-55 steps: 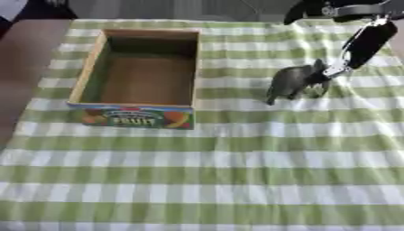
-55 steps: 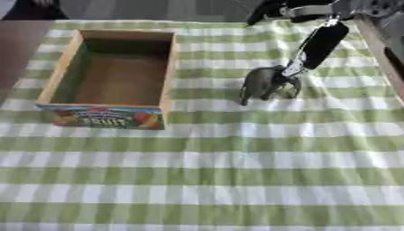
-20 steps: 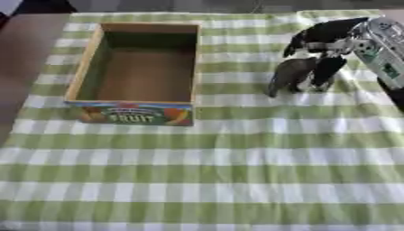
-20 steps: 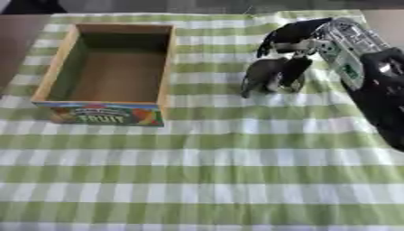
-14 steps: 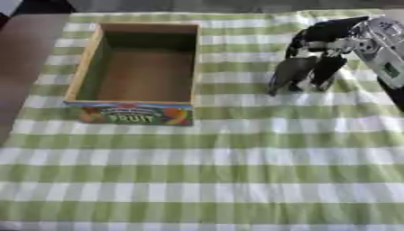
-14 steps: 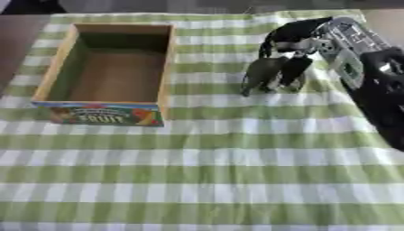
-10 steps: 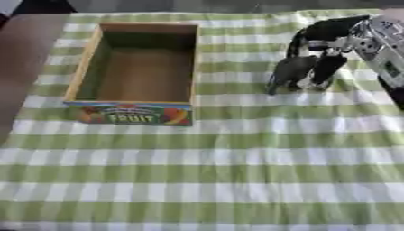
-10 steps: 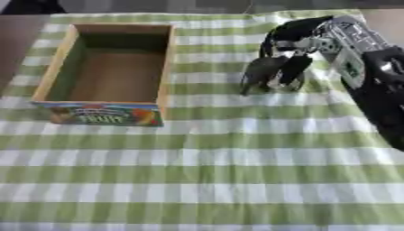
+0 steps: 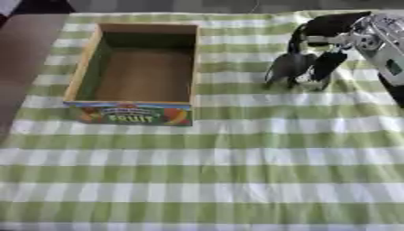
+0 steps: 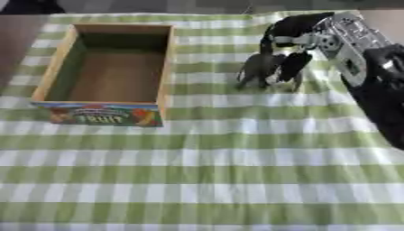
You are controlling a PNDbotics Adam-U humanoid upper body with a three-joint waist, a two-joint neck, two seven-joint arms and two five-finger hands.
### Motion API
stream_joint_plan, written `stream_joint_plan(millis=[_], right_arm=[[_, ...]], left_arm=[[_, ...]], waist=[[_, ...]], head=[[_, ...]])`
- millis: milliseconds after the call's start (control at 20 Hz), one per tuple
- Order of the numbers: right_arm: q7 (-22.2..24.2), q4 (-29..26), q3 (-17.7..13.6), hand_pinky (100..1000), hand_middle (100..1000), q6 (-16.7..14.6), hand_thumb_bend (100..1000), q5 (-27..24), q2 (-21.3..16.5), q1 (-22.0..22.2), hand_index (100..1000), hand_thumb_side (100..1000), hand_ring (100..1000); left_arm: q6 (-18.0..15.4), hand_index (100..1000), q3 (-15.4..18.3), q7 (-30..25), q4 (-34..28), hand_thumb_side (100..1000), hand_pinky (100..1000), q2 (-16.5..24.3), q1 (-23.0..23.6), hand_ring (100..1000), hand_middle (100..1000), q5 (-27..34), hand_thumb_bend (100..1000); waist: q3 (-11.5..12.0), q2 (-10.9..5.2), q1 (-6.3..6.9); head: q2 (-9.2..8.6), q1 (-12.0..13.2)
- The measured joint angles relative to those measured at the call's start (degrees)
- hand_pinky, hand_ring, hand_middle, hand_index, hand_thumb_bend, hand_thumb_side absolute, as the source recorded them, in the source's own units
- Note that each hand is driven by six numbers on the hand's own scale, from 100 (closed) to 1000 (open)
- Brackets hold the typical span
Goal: Pick up objects on the table and place them in the box.
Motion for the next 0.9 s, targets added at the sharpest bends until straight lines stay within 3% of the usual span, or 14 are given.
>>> stream_joint_plan(millis=[50,300,900], right_arm=[[-0.1,0.0,0.0,894,603,0.1,100,-0.1,0.0,0.0,682,422,839],[-0.4,0.0,0.0,882,575,0.3,100,-0.8,0.0,0.0,649,288,826],[-1.2,-2.1,-0.4,879,546,2.2,100,-3.1,-0.1,-1.1,627,300,818]], left_arm=[[0.0,475,0.0,0.0,0.0,767,325,0.0,0.0,365,664,0.0,100],[0.1,475,0.0,0.0,0.0,767,325,0.0,0.0,365,664,0.0,100],[0.1,478,0.0,0.0,0.0,766,326,0.0,0.0,367,665,0.0,100]], waist=[[0.0,0.0,0.0],[0.0,-0.01,0.01],[-0.2,-0.37,-0.04]], head=[[-0.02,0.0],[-0.03,0.0],[-0.04,0.0]])
